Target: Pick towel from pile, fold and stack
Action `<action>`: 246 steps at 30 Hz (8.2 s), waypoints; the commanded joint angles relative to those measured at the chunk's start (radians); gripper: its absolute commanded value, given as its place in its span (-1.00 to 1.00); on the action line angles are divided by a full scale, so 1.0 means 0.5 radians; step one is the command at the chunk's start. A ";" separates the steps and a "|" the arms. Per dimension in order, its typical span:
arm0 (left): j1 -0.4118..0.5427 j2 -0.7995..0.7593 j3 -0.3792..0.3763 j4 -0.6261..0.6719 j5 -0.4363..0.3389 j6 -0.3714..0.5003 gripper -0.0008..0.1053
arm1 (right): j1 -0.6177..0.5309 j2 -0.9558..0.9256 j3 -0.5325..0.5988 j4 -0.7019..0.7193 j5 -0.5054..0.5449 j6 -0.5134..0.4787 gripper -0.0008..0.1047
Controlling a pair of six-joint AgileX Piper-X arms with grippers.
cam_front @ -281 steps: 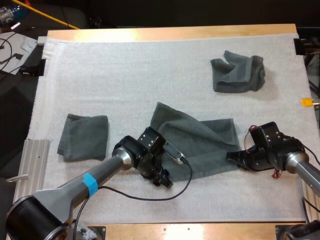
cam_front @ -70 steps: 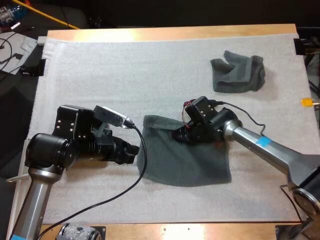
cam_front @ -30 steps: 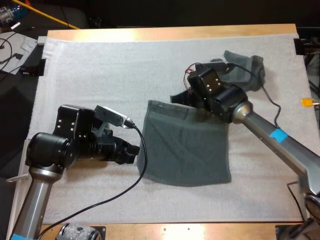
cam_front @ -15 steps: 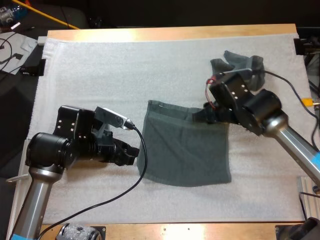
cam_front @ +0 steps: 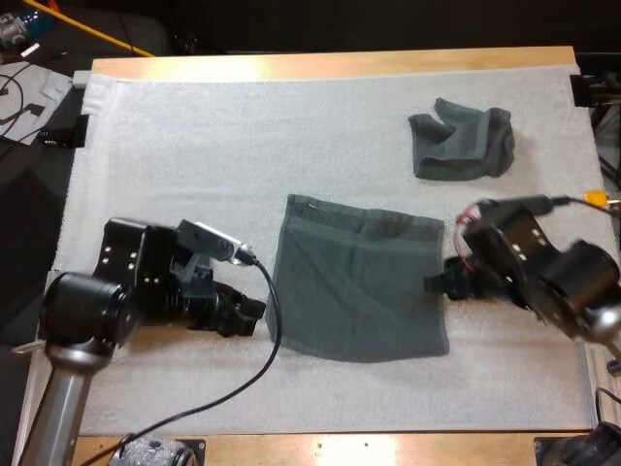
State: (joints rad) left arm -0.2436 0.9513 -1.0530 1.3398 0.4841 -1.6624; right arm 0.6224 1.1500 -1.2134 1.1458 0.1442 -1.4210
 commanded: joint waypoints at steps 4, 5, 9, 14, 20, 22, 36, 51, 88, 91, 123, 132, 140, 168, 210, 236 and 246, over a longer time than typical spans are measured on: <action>-0.001 -0.207 -0.011 0.140 0.029 -0.004 0.06 | 0.016 -0.434 0.410 0.050 -0.069 0.243 0.14; 0.000 -0.227 -0.010 0.154 0.033 -0.004 0.06 | 0.019 -0.493 0.471 0.055 -0.086 0.275 0.15; -0.002 -0.336 -0.001 0.210 0.044 -0.017 0.06 | 0.029 -0.701 0.729 0.021 -0.211 0.447 0.18; -0.005 -0.383 0.040 0.210 0.026 -0.026 0.06 | 0.027 -0.753 0.842 -0.055 -0.297 0.503 0.19; -0.013 -0.517 0.243 0.212 0.022 -0.053 0.06 | 0.028 -0.771 1.111 -0.324 -0.484 0.624 0.19; -0.013 -0.549 0.304 0.200 0.032 -0.059 0.07 | 0.032 -0.772 1.195 -0.432 -0.529 0.685 0.20; -0.013 -0.553 0.404 0.121 0.091 -0.073 0.07 | 0.040 -0.452 1.502 -1.125 -0.647 0.966 0.21; 0.000 -0.547 0.417 0.134 0.075 -0.062 0.06 | 0.027 0.016 1.492 -1.459 -0.781 1.013 -0.27; -0.007 -0.403 0.651 -0.337 0.181 -0.121 0.07 | 0.043 -0.209 1.457 -1.286 -0.669 0.918 -0.98; -0.007 -0.315 0.704 -0.415 0.176 -0.131 0.07 | 0.045 -0.241 1.459 -1.272 -0.654 0.918 -0.98; -0.005 0.841 0.844 -1.014 0.201 -0.254 0.08 | 0.048 -0.266 1.459 -1.188 -0.650 0.910 -0.97; -0.003 1.031 0.849 -1.054 0.361 -0.253 0.07 | 0.046 -0.273 1.463 -1.182 -0.651 0.914 -0.97; -0.007 1.110 0.844 -1.145 0.492 -0.282 -0.03 | 0.040 -0.270 1.460 -1.197 -0.658 0.916 -0.98; -0.078 0.621 0.841 -0.608 0.434 -0.043 -0.99 | 0.045 -0.444 1.289 -0.874 -0.778 0.800 -0.98; 0.045 0.730 0.822 -1.654 0.789 -0.974 -0.98 | -0.301 -0.052 1.249 -1.738 -0.782 1.425 -0.97; 0.116 1.030 0.832 -2.089 0.461 -1.113 -0.98 | -0.389 0.303 1.244 -2.224 -0.746 1.544 -0.98; 0.104 1.020 0.831 -2.152 0.492 -1.088 -0.84 | -0.388 0.292 1.254 -2.210 -0.731 1.522 -0.86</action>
State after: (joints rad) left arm -0.1857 1.4636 -0.6341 0.2841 0.7243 -2.2085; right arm 0.4312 1.3000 -0.5815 0.0475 -0.2336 -0.6500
